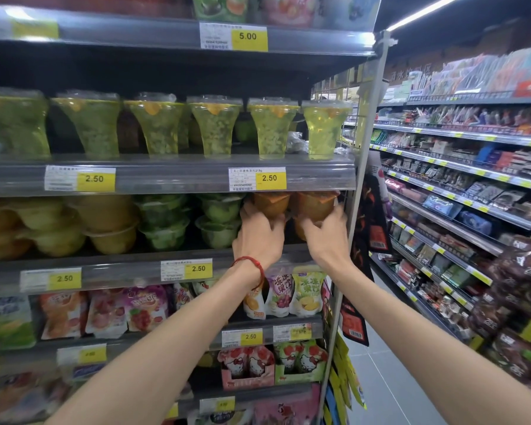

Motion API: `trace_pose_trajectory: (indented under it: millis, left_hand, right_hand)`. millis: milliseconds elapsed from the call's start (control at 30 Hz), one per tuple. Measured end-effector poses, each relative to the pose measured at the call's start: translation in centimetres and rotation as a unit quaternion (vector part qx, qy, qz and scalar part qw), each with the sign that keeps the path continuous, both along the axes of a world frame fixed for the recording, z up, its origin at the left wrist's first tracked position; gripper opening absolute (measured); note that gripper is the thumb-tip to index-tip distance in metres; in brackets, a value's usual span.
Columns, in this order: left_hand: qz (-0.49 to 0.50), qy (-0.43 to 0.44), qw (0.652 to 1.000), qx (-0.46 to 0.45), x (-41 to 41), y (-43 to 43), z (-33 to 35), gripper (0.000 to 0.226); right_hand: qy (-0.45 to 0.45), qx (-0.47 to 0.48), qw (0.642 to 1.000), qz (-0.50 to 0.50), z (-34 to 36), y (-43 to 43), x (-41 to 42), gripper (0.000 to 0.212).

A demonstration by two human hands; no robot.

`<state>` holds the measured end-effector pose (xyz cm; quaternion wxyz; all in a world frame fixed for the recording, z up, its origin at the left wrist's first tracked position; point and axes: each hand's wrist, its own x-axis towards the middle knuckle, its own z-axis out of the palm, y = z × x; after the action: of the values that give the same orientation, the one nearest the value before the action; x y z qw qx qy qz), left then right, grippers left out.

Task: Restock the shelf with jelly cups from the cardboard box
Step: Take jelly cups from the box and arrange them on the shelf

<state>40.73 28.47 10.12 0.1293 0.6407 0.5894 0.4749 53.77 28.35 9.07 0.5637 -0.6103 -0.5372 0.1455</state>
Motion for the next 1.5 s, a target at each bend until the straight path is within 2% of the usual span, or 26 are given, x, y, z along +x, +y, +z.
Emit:
trace_pose_trajectory:
  millis: [100,233,400,467,567,700,800,900,1000,1133,1267,1367,1500]
  left_hand:
    - [-0.042,-0.056,0.997,0.016,-1.0,-1.1,-0.5,0.057]
    - [-0.079,-0.059,0.993,0.071,-3.5,-3.5,-1.8,0.037]
    - [-0.051,-0.083,0.987,0.125,-10.3,-5.6,-3.0,0.028]
    - [-0.022,-0.078,0.989,0.123,-13.3,-5.7,-3.3,0.035]
    - [0.010,-0.070,0.991,0.111,-17.2,-5.6,-3.5,0.050]
    - [0.001,-0.055,0.995,0.082,-20.1,-5.0,-3.0,0.070]
    - [-0.019,-0.046,0.997,0.054,-20.5,-4.4,-2.4,0.078]
    - [-0.058,-0.065,0.996,0.032,-20.1,-3.1,-1.8,0.084]
    - [-0.062,-0.116,0.991,0.012,-19.7,-1.7,-1.5,0.085]
    - [-0.065,-0.130,0.989,0.038,-19.6,-0.2,-1.5,0.083]
    - [-0.043,-0.125,0.990,0.047,-19.1,0.5,-2.0,0.070]
    - [-0.018,-0.125,0.990,0.055,-18.7,0.9,-2.2,0.071]
    - [0.007,-0.100,0.992,0.075,-18.2,1.3,-2.4,0.071]
  right_hand:
    - [0.048,-0.024,0.998,-0.028,-0.2,-1.5,-1.8,0.090]
    - [0.087,0.020,0.994,-0.062,-1.0,-4.3,-5.2,0.065]
    - [0.092,0.043,0.995,0.006,-1.5,-6.5,-11.4,0.049]
    - [0.087,0.047,0.995,0.029,-1.5,-6.5,-13.7,0.053]
    - [0.064,0.023,0.996,0.059,-1.2,-6.2,-16.5,0.071]
    - [0.047,-0.010,0.997,0.055,-0.7,-5.0,-18.0,0.091]
    - [0.033,-0.013,0.999,0.031,-0.4,-4.1,-17.8,0.096]
    - [0.029,-0.014,0.999,0.036,-0.4,-3.0,-17.2,0.090]
    - [0.029,-0.027,0.997,0.062,-0.3,-1.7,-16.6,0.088]
    - [0.006,-0.008,0.996,0.087,0.0,-0.5,-16.0,0.092]
    - [-0.009,0.009,0.995,0.094,-0.1,-0.2,-15.8,0.085]
    - [-0.008,0.020,0.996,0.092,-0.2,-0.1,-15.7,0.083]
    - [-0.008,0.016,0.996,0.084,-0.2,-0.1,-15.9,0.094]
